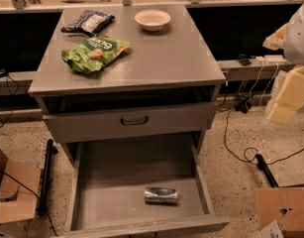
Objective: Pick redbull can from middle drawer and place on counter
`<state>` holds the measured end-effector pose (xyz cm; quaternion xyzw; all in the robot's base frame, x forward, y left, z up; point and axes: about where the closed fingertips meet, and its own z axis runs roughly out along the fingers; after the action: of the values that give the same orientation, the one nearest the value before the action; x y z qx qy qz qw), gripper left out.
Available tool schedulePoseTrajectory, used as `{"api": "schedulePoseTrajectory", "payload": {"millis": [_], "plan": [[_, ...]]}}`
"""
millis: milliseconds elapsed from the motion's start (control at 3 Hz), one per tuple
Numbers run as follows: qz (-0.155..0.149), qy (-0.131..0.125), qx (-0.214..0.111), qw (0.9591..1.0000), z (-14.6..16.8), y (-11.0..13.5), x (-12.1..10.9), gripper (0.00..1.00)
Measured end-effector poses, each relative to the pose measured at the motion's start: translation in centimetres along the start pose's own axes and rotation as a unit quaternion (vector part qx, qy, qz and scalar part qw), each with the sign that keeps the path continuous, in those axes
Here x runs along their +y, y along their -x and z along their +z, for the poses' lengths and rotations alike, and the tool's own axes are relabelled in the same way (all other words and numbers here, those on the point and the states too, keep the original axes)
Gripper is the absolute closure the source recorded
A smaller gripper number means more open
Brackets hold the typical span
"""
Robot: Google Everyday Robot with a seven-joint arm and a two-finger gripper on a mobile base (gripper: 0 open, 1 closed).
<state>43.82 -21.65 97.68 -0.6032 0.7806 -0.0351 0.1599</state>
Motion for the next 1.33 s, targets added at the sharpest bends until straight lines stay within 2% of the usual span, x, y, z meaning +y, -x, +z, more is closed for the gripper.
{"api": "schedulePoseTrajectory", "payload": {"millis": [667, 1333], "plan": [[-0.002, -0.003, -0.008, 1.0, 1.1, 0.8, 0.3, 0.0], [0.03, 0.02, -0.032, 0.9988, 7.1, 2.7, 1.8, 0.0]]}}
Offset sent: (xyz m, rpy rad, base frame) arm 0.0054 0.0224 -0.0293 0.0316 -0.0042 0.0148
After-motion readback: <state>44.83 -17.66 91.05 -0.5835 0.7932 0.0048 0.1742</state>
